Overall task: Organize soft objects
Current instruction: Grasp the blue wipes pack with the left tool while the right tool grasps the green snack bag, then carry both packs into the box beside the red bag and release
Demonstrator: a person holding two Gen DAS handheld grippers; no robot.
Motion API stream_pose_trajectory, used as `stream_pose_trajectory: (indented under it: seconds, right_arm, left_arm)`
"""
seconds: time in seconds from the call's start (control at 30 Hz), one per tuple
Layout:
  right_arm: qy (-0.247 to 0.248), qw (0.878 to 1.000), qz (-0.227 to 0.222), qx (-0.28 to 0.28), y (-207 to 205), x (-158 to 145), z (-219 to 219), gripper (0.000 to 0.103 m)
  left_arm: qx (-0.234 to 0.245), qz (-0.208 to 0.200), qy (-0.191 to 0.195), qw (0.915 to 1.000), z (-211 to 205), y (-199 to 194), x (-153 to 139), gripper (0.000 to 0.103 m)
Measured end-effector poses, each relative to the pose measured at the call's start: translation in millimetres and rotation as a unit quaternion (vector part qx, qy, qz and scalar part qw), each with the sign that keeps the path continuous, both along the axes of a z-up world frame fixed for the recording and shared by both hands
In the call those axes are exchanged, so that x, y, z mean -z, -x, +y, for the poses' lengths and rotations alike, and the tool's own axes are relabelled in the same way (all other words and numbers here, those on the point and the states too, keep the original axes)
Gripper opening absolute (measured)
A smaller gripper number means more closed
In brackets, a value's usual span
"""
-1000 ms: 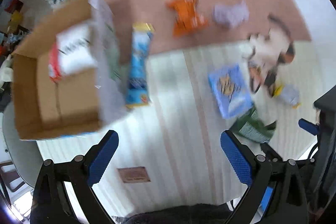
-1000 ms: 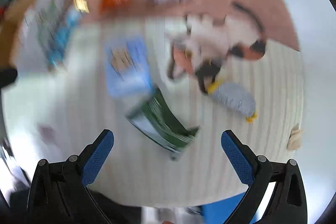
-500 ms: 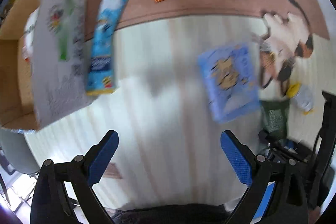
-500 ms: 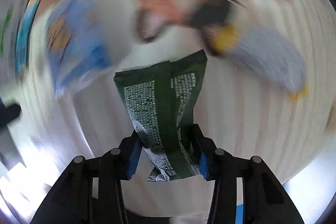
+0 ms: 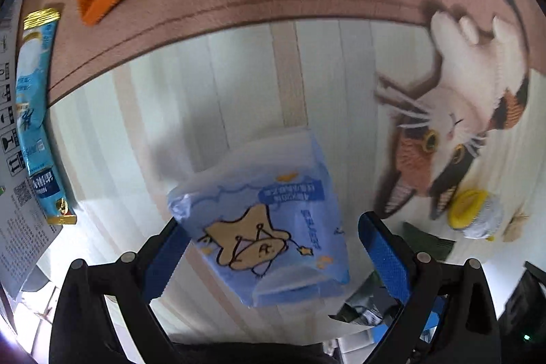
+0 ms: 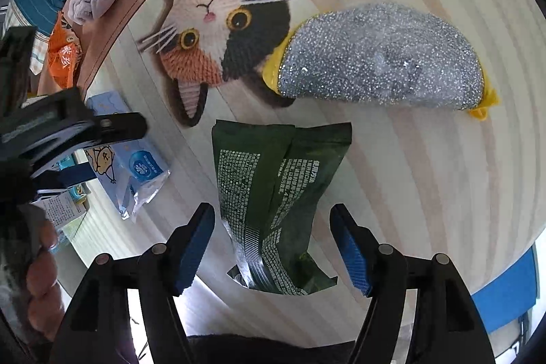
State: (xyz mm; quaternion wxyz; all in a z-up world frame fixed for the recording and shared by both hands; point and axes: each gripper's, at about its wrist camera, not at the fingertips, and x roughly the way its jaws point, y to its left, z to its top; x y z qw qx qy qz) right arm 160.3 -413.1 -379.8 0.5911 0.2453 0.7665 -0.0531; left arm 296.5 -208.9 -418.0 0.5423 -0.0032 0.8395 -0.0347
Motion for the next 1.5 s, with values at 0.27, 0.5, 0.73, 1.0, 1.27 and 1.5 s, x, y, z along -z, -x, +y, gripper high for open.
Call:
stream_pose_trajectory:
  seconds: [0.27,0.5,0.73,1.0,1.27,1.5]
  right_arm:
    - [0.033,0.999,0.019,-0.031,-15.5,26.1,31.6,0.064]
    - [0.057,0.997,-0.005,-0.053,-17.2,11.3,66.5,0.032]
    - [0.017,0.996,-0.055,-0.065,-14.0,-44.3,105.4,0.031]
    - [-0.049,0.981,-0.136,-0.126,-42.7,-135.1,217.1,0.031]
    - [-0.069,0.957,-0.173,-0.224,-96.6,-179.1,361.3,0.031]
    - [-0.025,0.956,-0.123,-0.264,-139.0,-123.8,455.2,0.031]
  left_arm:
    - [0.065,-0.049,-0.028,0.9963,-9.8,17.8,-11.8,0.050]
    - [0.071,-0.071,-0.016,0.9948,3.1,34.3,-32.5,0.040]
    - [0.034,-0.121,0.033,0.9916,61.9,45.6,-103.2,0.040]
    - [-0.022,-0.207,0.062,0.9762,191.3,40.6,-216.0,0.040]
    - [-0.057,-0.240,-0.011,0.9690,343.9,25.2,-240.6,0.040]
    - [-0.073,-0.196,-0.062,0.9760,432.8,-26.3,-167.9,0.040]
